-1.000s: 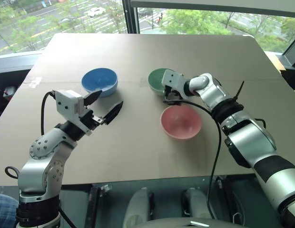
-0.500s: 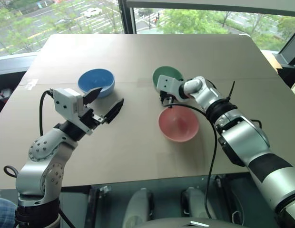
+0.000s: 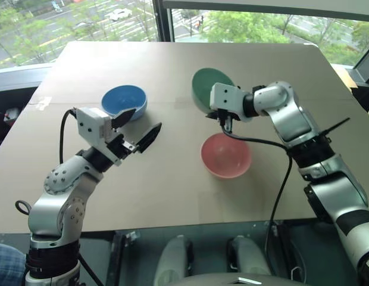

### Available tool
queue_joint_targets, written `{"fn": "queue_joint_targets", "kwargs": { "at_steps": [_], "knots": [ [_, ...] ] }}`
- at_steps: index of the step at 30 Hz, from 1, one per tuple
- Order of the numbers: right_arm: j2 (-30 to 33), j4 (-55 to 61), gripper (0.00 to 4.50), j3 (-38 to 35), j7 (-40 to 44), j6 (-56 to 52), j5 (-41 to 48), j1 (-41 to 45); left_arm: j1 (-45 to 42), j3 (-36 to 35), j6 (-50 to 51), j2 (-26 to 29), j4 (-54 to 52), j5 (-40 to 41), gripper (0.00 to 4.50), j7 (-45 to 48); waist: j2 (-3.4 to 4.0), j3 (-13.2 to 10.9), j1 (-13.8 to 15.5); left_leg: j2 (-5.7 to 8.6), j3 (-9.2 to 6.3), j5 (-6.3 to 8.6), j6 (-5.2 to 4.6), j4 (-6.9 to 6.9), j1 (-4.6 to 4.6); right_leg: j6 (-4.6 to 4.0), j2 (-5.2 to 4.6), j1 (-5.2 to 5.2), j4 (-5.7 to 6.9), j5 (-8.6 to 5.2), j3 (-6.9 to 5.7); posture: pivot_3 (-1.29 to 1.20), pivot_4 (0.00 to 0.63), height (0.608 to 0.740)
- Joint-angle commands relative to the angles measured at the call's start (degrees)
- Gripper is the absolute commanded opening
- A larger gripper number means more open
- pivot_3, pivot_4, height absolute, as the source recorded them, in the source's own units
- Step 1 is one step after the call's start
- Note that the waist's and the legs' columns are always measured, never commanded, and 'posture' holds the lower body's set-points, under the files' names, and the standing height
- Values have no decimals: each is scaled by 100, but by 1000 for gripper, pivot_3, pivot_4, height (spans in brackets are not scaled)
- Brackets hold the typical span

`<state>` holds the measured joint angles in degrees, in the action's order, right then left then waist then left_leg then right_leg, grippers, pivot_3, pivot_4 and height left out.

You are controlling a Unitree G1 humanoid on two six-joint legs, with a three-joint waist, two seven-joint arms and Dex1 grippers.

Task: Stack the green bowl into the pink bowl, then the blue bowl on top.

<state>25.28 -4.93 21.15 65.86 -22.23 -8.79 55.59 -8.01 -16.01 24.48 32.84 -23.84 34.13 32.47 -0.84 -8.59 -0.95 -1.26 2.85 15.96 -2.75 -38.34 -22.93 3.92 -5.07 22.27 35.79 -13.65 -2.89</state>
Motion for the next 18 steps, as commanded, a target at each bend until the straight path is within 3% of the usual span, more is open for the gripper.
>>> {"fn": "queue_joint_targets", "kwargs": {
  "at_steps": [1,7,12,18],
  "knots": [
    [581,2043,58,-194,600,-1072,527,-290,-182,111,-179,14,105,-64,4500,192,0,0,18,0,0,0,0,-1,0,0,1,0,1,0,0,0,150,740],
    [1693,3922,58,-117,1158,-2185,1384,-938,-624,319,-276,72,582,-162,4500,551,-10,3,60,2,-7,2,-5,-12,3,0,-3,-11,-4,0,-5,0,150,740],
    [1898,4292,58,37,875,-2508,1519,-1089,-936,436,-305,63,872,-226,4500,739,-14,5,33,0,-4,1,-5,-18,13,-2,-4,-11,-5,-1,3,0,150,740],
    [1897,4433,2136,147,395,-2765,1517,-1196,-1027,548,-299,48,947,-281,4500,895,-17,6,37,1,-6,2,-7,-17,6,-3,-4,-10,-1,-1,2,0,150,740]
  ]
}}
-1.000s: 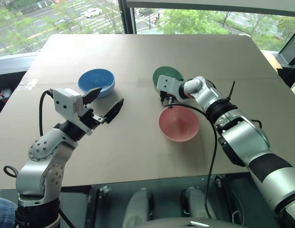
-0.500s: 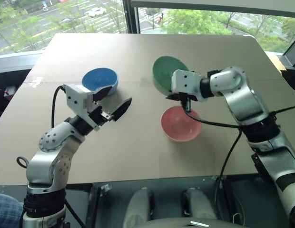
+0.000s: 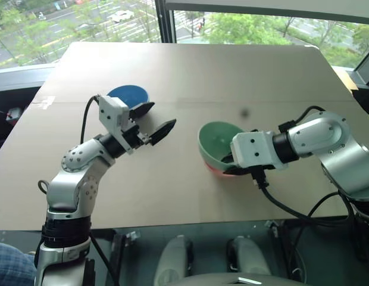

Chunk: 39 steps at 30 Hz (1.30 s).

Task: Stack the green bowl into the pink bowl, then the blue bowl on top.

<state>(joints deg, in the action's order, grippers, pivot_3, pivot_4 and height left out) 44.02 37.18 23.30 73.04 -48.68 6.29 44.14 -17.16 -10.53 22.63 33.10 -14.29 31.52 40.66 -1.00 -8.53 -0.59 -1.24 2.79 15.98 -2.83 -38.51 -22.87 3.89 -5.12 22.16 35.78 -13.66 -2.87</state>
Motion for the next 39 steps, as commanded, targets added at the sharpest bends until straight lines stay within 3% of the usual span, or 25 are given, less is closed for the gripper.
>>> {"fn": "queue_joint_targets", "kwargs": {
  "at_steps": [1,2,6,12,19,25,31,39],
  "knots": [
    [24,240,2605,-120,-427,-220,32,-81,-132,7,-112,10,7,-31,4500,82,0,0,12,0,-1,0,0,1,-1,0,0,0,0,0,-1,0,150,740],
    [32,255,3021,-213,-504,-275,100,-123,-150,15,-115,1,20,-46,4500,86,-1,-1,22,0,-2,0,0,1,-2,0,0,0,0,0,-3,0,150,740],
    [-424,195,3021,-1460,-796,-45,928,-538,-229,54,-177,-8,119,-262,4500,-21,-8,-1,40,0,-2,0,0,-2,-2,0,0,-1,-6,0,-5,0,150,740],
    [-112,-1,3021,-3898,-798,-523,2235,-1310,-632,235,-426,7,811,-1043,4500,-471,-12,-2,169,3,-8,1,-2,-6,0,0,0,-12,-5,0,-12,0,150,740],
    [174,91,3021,-5257,-983,-528,3210,-2083,-1178,578,-358,230,1748,-1914,4500,-706,-13,-2,145,3,-7,2,-4,-2,3,0,2,-17,1,0,-10,0,150,740],
    [536,128,3021,-5748,-1076,-401,3667,-2767,-1902,840,-735,439,2992,-2510,4500,-646,-14,-3,146,3,-4,3,-7,-3,3,1,3,-17,0,0,-9,0,150,740],
    [717,190,3021,-5726,-1397,-221,3882,-3108,-2580,1011,-1082,505,4243,-2869,4500,-487,-16,-3,151,5,-5,4,-9,-7,2,2,4,-18,1,0,-11,0,150,740],
    [778,218,3021,-5621,-1865,-34,4149,-3210,-2826,1257,-1229,510,4879,-3154,4500,-48,-16,-3,150,4,-4,5,-10,-7,-2,3,4,-17,1,0,-10,0,150,740]
  ]
}}
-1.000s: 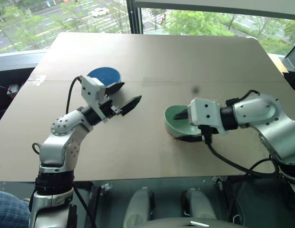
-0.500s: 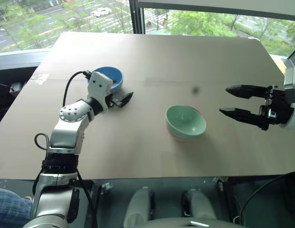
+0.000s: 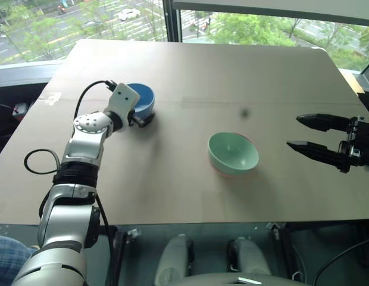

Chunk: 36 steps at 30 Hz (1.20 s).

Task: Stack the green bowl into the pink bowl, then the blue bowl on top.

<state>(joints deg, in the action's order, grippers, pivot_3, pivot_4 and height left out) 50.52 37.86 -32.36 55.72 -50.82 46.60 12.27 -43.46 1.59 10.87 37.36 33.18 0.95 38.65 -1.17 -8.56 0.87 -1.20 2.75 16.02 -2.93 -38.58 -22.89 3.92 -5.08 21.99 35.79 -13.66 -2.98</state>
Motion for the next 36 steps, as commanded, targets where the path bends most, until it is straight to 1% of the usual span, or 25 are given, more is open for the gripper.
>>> {"fn": "queue_joint_targets", "kwargs": {
  "at_steps": [1,4,5,6,7,9,11,12,13,14,20,27,32,36],
  "knots": [
    [145,153,3021,-46,-158,199,138,-37,-219,41,-18,81,182,-93,4500,189,0,0,5,0,0,0,0,0,0,0,0,0,1,0,0,0,150,740],
    [202,127,3088,-1,-317,208,203,-17,-351,168,16,141,444,-282,3771,281,-2,-1,5,0,0,0,0,-3,0,0,0,0,1,0,0,0,150,740],
    [222,113,3088,21,-355,227,217,-2,-397,246,11,163,544,-373,3436,341,-2,-1,3,0,0,0,-1,-4,0,0,0,0,1,0,0,0,150,740],
    [242,103,3088,35,-387,241,241,2,-431,291,2,171,620,-430,2943,379,-3,-1,3,-1,0,0,-1,-4,0,1,0,0,1,0,0,0,150,740],
    [255,94,3088,46,-412,258,262,1,-476,298,3,162,702,-460,2641,373,-2,-1,2,0,0,1,-1,-5,0,0,0,0,1,0,0,0,150,740],
    [289,81,3088,67,-438,309,264,-31,-580,299,-18,150,858,-504,1870,349,-3,-1,2,0,0,1,-1,-5,0,1,0,0,2,0,0,0,150,740],
    [304,68,3088,84,-459,360,260,-69,-672,316,-64,150,1004,-549,1207,345,-3,-1,2,0,0,1,-2,-5,-1,1,0,0,2,0,0,0,150,740],
    [308,66,3088,97,-473,382,261,-87,-707,343,-117,160,1062,-587,839,353,-3,-1,2,0,0,2,-3,-5,-1,1,0,0,2,0,0,0,150,740],
    [313,61,3088,108,-479,405,260,-103,-738,374,-183,165,1109,-622,334,377,-4,-2,4,0,0,2,-3,-5,-2,1,0,0,2,0,0,0,150,740],
    [320,59,3088,112,-497,404,279,-109,-762,381,-262,162,1149,-644,19,380,-5,0,12,0,0,2,-4,-5,-2,1,0,0,2,0,-1,0,150,740],
    [431,47,3088,9,-632,228,624,-101,-942,473,-608,130,1328,-769,19,499,-8,-2,3,-2,1,3,-6,-10,0,1,-2,-3,4,0,0,0,150,740],
    [599,-131,3088,223,-559,437,540,-82,-1583,761,-1486,-168,1183,-753,19,1293,-14,-6,50,0,-8,12,-20,-39,-21,2,-3,-3,3,1,-12,0,150,740],
    [662,-233,3088,362,-509,563,508,-15,-1990,1125,-1653,-594,346,-453,19,2573,-14,-7,48,1,-10,20,-33,-65,-41,4,-4,-1,1,2,-17,0,150,740],
    [681,-230,3088,410,-513,609,520,-20,-1933,1327,-1975,-793,-508,-75,19,3518,-13,-6,9,3,-14,20,-34,-73,-68,6,-4,27,4,3,-17,0,150,740]
  ]
}}
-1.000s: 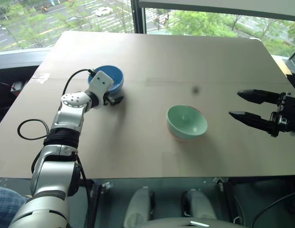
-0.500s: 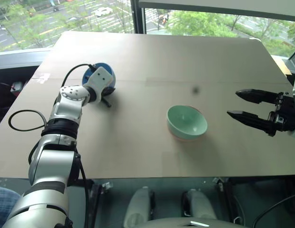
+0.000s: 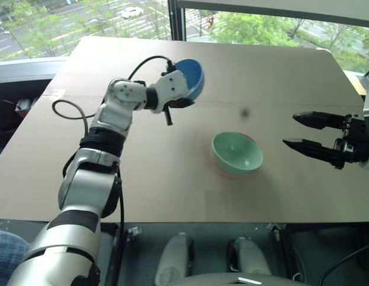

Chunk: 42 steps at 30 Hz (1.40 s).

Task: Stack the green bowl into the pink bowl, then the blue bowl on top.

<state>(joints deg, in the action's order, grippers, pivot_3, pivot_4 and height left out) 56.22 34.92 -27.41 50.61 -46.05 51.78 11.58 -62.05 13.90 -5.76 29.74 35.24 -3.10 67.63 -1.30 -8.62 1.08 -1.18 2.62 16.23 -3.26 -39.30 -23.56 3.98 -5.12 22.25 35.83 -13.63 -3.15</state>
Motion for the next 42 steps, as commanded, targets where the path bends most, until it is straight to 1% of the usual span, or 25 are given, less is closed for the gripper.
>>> {"fn": "queue_joint_targets", "kwargs": {
  "at_steps": [1,7,10,14,18,19,20,21,23,24,28,34,36,39,42],
  "knots": [
    [110,76,3088,-79,-6,140,2,37,-32,153,-351,-49,-916,423,19,834,0,0,-27,0,0,0,0,1,-3,0,1,4,1,0,-1,0,150,740],
    [87,148,3088,-71,-47,180,-5,-44,355,390,-550,-151,-2119,1063,19,1776,4,1,-25,-3,7,-1,1,0,-13,0,5,20,4,0,5,0,150,740],
    [84,111,3088,-119,-78,228,-79,-100,529,384,-167,-134,-2634,1488,19,2055,4,1,-22,-5,6,-1,1,-8,-13,0,4,20,2,0,8,0,150,740],
    [86,141,3088,-144,-86,266,-76,-175,610,389,-310,-137,-2819,1591,19,2178,4,1,-3,-4,2,-1,0,-14,-12,0,3,19,1,0,8,0,150,740],
    [35,142,3088,-96,-157,337,-126,-162,589,277,-431,-328,-2603,1628,19,1955,4,1,-1,-3,3,0,0,-14,-11,0,3,19,2,0,10,0,150,740],
    [35,143,3088,-92,-164,344,-125,-167,602,278,-398,-316,-2616,1637,392,1973,4,1,-1,-2,2,0,0,-14,-12,0,3,19,2,0,10,0,150,740],
    [38,144,3088,-91,-166,346,-119,-173,613,284,-370,-301,-2634,1644,862,2000,4,1,-7,-2,2,0,-1,-14,-13,0,3,19,3,0,10,0,150,740],
    [38,148,3088,-89,-166,353,-119,-185,633,291,-340,-282,-2667,1655,1125,2025,4,1,-15,-1,3,0,-1,-13,-13,0,3,19,3,0,10,0,150,740],
    [72,146,3088,-77,-137,355,-113,-197,719,240,-193,-279,-2817,1800,1962,1993,5,2,-15,-2,3,0,-1,-12,-12,0,4,19,4,0,10,0,150,740],
    [90,134,3088,-70,-128,350,-103,-188,766,198,-57,-275,-2905,1911,2269,1972,5,2,-15,-2,3,0,0,-12,-12,1,4,19,3,0,10,0,150,740],
    [109,159,3088,-70,-102,343,-106,-251,907,13,408,-253,-3119,2137,2269,1699,5,2,-9,-5,1,0,0,-13,-12,1,4,19,3,0,10,0,150,740],
    [-3,212,3088,-234,-70,437,-254,-747,1543,-728,1829,103,-3284,2535,2269,746,7,4,-22,-6,0,-1,0,-12,-9,1,4,17,4,0,10,0,150,740],
    [-122,211,3088,-343,-77,502,-277,-1019,1961,-981,2226,377,-3468,2613,2269,522,8,5,-26,-8,0,-1,0,-12,-6,1,5,14,5,0,10,0,150,740],
    [-325,39,3088,-502,-37,726,-484,-1473,2840,-1471,2795,861,-3930,2774,2269,156,10,6,-38,-10,2,-1,0,-7,-4,1,5,13,6,0,12,0,150,740],
    [-368,-329,3088,-436,202,1256,-1067,-1851,3658,-1941,3226,1205,-4369,2950,2269,-156,8,8,-15,-10,1,-1,1,-6,-6,1,3,13,3,1,11,0,150,740]
  ]
}}
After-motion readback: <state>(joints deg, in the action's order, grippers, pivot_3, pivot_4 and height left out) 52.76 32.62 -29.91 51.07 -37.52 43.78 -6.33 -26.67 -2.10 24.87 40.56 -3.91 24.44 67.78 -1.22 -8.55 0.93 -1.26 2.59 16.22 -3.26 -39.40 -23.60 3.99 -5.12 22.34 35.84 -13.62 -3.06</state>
